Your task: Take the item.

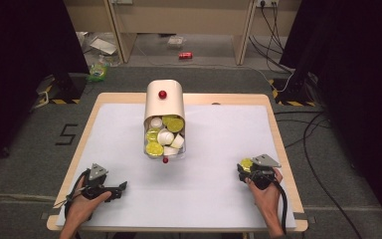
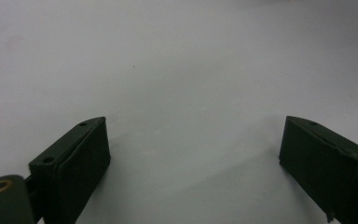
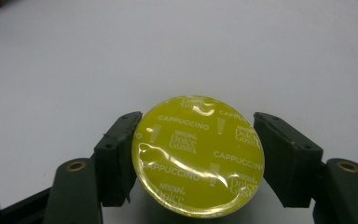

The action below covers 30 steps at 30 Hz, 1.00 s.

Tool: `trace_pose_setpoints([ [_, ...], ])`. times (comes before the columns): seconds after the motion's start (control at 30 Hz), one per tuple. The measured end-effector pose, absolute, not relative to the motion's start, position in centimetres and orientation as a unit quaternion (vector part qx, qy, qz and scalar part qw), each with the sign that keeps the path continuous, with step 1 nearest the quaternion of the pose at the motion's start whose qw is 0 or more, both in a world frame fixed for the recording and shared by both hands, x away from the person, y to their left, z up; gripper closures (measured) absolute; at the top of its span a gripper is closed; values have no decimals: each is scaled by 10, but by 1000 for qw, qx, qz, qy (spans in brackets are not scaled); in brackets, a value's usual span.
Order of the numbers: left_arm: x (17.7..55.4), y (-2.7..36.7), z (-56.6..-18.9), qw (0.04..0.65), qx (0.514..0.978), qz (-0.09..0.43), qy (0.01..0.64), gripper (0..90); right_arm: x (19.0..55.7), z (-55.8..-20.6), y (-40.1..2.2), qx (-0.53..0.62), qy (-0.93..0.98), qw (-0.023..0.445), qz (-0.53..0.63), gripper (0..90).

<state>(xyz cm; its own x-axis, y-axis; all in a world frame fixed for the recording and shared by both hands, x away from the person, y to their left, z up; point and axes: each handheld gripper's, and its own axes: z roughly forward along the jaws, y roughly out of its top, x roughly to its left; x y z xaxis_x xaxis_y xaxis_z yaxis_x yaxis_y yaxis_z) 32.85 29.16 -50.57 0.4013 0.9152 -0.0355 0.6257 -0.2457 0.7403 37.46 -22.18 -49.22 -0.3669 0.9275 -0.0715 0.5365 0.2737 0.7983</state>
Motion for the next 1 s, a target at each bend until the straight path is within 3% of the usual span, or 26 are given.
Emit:
trace_pose_setpoints([
  [0.43, 329, 292, -506, 348, 761, 208, 506, 77, 372, -485, -225, 495, 732, 277, 379, 242],
  [1.0, 329, 292, -506, 349, 761, 207, 506, 77, 360, -450, -216, 471, 693, 313, 448, 252],
])
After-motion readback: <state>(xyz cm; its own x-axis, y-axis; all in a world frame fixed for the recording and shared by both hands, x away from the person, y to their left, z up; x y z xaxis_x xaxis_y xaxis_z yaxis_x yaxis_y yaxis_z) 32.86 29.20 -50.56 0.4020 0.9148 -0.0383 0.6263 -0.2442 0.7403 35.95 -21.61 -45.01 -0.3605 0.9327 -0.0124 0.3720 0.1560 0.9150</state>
